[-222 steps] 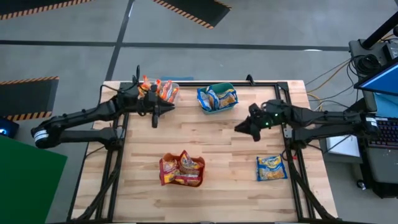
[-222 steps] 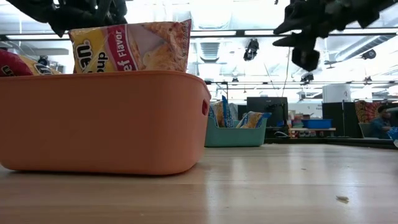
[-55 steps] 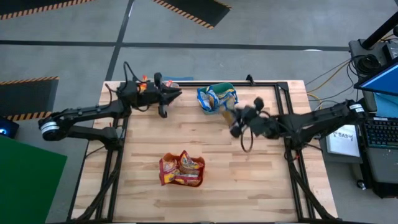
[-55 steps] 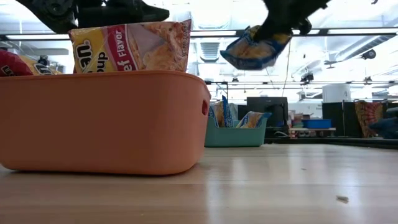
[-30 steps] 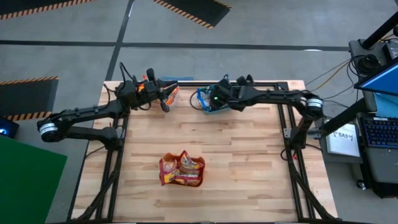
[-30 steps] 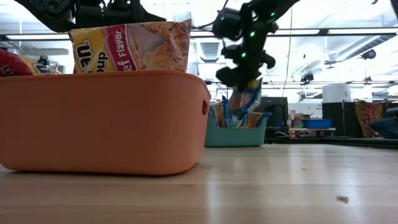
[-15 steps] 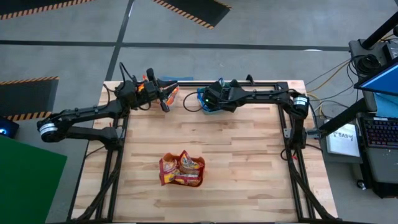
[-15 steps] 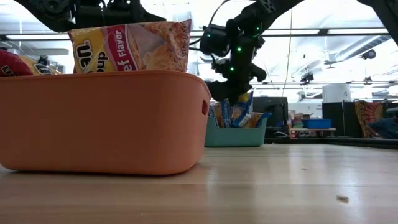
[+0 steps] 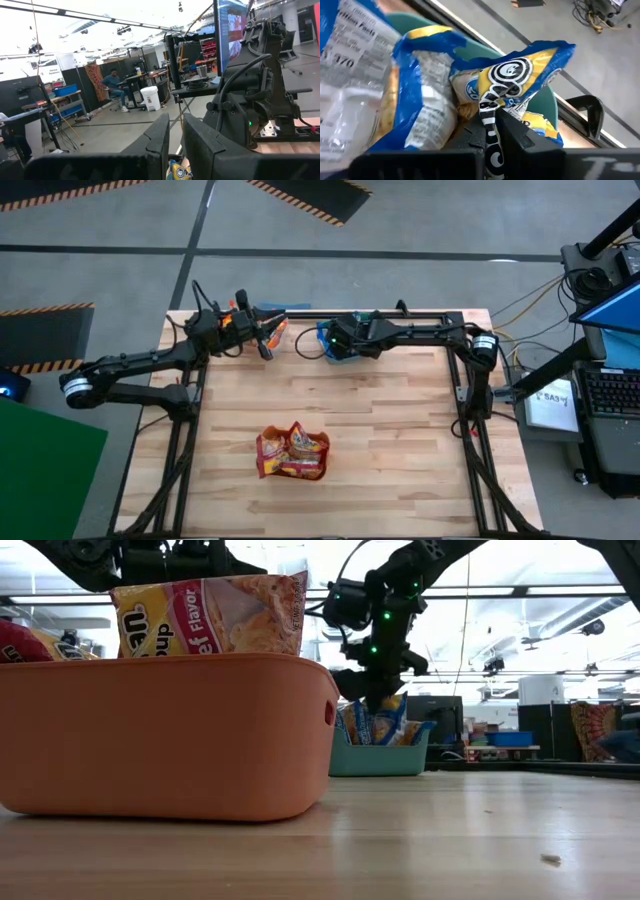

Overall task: Sort Maruchan noodles
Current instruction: Put the blue noodle pack into the green bin

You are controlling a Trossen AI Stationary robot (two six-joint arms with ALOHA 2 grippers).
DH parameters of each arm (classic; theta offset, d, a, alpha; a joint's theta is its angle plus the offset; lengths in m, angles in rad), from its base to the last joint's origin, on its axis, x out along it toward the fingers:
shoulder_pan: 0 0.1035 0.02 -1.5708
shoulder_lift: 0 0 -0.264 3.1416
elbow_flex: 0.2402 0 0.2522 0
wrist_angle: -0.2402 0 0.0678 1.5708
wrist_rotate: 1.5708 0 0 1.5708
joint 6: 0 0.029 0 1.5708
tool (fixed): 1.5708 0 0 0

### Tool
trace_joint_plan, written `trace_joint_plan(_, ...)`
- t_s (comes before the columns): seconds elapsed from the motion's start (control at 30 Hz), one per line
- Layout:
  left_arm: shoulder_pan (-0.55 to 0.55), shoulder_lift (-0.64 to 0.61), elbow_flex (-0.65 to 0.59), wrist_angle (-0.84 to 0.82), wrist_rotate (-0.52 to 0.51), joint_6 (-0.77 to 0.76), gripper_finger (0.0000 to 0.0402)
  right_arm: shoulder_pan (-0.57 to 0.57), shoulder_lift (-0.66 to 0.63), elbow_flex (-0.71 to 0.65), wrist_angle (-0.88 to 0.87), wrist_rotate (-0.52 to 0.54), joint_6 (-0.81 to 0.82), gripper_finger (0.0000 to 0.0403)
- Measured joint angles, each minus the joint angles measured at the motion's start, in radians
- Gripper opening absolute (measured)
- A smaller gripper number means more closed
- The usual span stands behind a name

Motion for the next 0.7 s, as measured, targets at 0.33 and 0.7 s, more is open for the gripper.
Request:
trace_joint_plan(0.33,0.000,0.000,0.000,0.000,0.000,0.000,0.0039,-0.011,0.000,0.000,-0.002,-0.018,0.050,0.0082)
trace_joint_plan(0.7,0.000,0.000,0.000,0.000,0.001,0.000,0.0039,-0.011,-0.022,0.083,-0.086,-0.010,-0.016,0.0152)
